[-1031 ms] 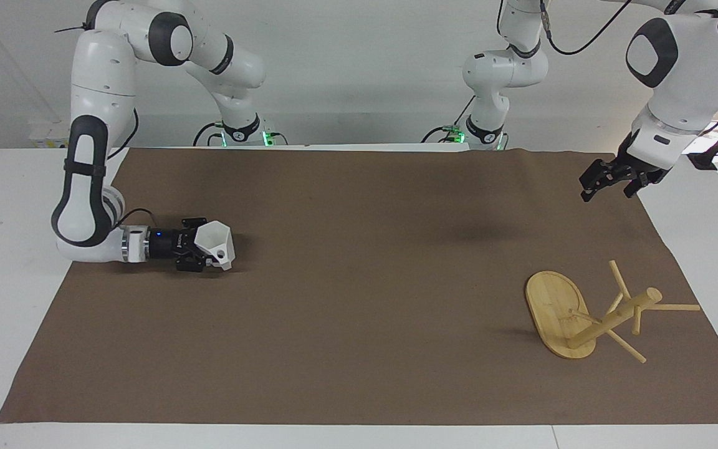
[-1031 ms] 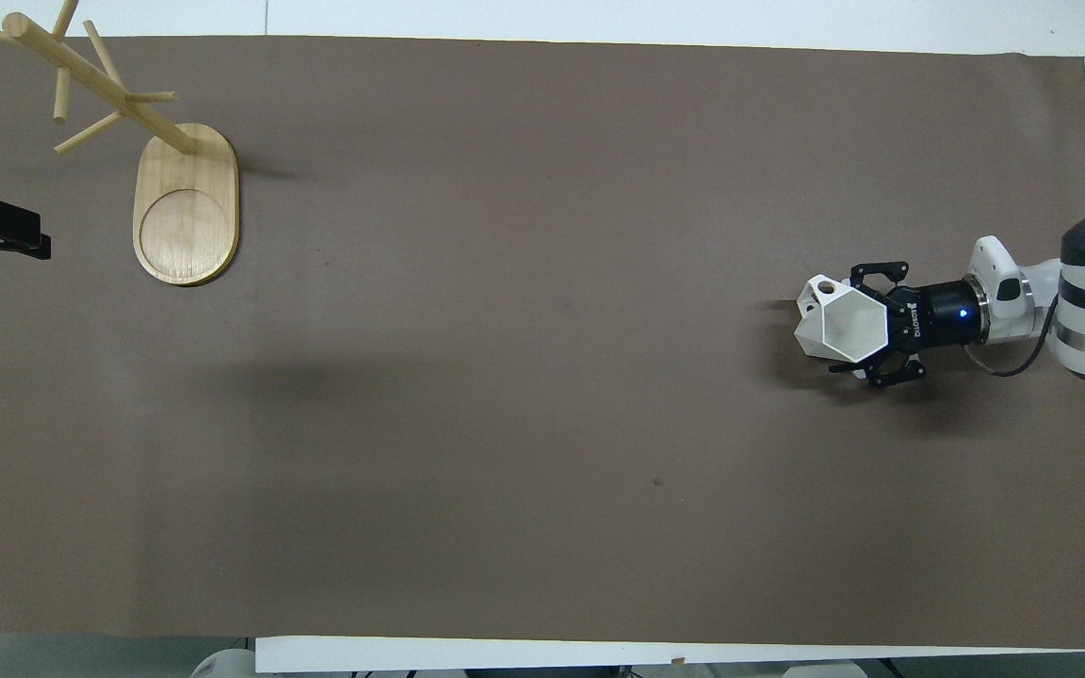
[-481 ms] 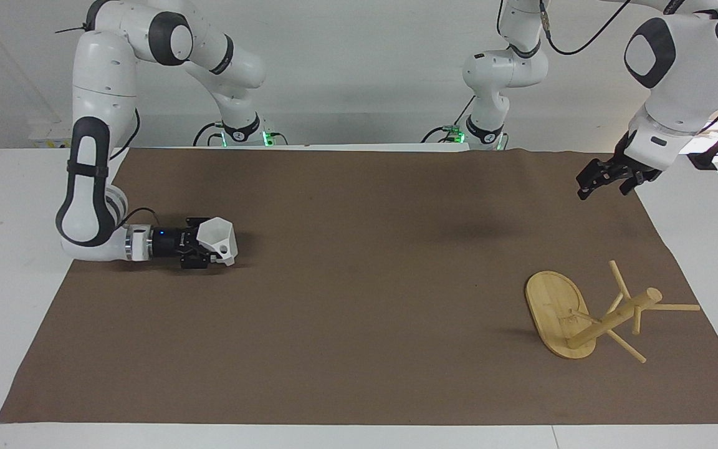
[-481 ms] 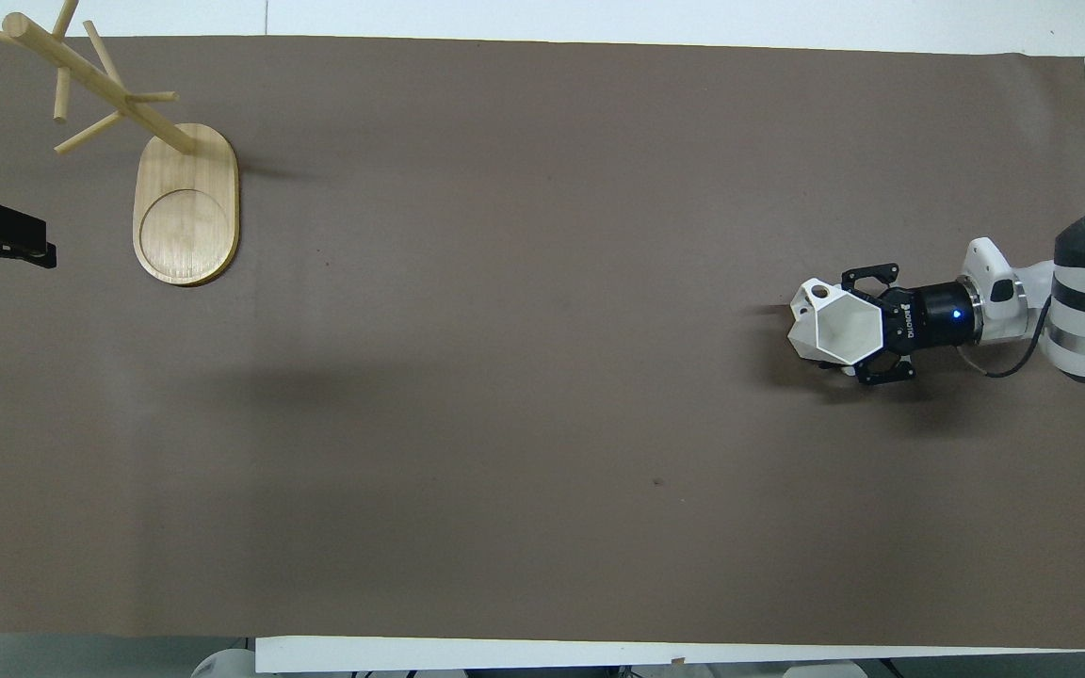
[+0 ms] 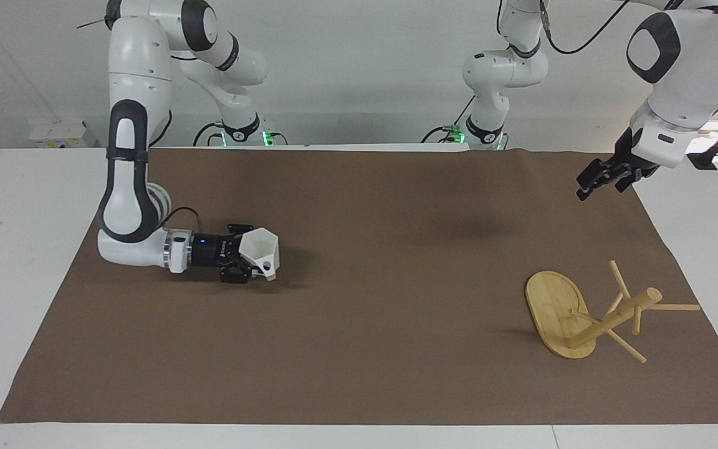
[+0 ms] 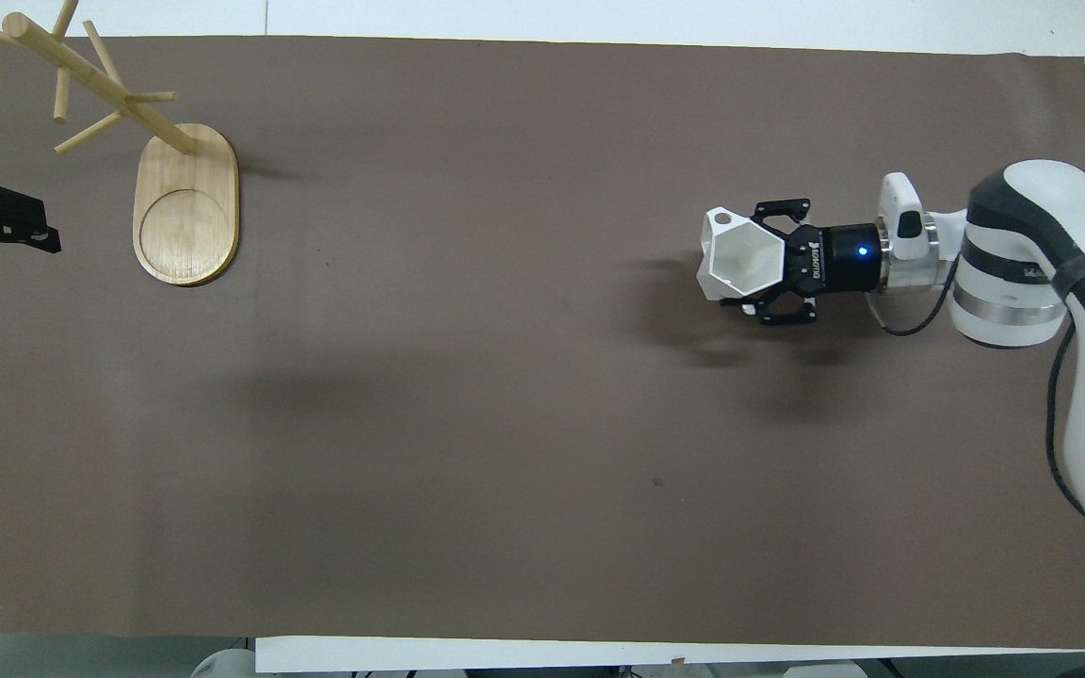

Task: Hang cup on rack
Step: 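Carry the mug with the right gripper while the left gripper reaches it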

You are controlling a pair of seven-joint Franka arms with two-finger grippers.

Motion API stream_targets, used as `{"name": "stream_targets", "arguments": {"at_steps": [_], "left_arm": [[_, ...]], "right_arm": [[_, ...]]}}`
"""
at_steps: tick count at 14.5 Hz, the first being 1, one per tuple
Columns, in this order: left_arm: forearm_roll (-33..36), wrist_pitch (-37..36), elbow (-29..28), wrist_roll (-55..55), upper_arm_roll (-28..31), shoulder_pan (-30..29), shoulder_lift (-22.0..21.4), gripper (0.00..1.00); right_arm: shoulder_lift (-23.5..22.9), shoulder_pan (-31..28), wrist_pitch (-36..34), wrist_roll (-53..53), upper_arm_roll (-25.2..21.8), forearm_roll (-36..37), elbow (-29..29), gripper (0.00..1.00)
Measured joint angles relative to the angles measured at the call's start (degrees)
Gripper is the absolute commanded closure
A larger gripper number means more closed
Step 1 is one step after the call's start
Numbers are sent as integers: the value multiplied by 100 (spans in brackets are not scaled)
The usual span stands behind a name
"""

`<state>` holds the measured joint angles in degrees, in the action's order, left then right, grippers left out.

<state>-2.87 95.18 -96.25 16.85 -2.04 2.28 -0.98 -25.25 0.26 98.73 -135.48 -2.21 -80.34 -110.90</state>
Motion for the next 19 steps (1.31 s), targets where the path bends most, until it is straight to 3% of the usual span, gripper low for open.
{"name": "stream_targets", "arguments": {"at_steps": [5,10,14,19], "left_arm": [[-42,552,223,2691,-111,1600,139,0],[224,956,623,3969,-118,2683,914,0],[241,1151,1103,4376,-113,2877,1559,0],[241,1193,948,4385,-110,2898,1622,5]], "right_arm": [[70,1493,1330,681,15,-1637,31,72],[177,2629,3067,808,20,-2252,298,72],[337,3102,3659,918,18,-2585,313,72],[388,3091,3706,923,-10,-2619,326,72]]}}
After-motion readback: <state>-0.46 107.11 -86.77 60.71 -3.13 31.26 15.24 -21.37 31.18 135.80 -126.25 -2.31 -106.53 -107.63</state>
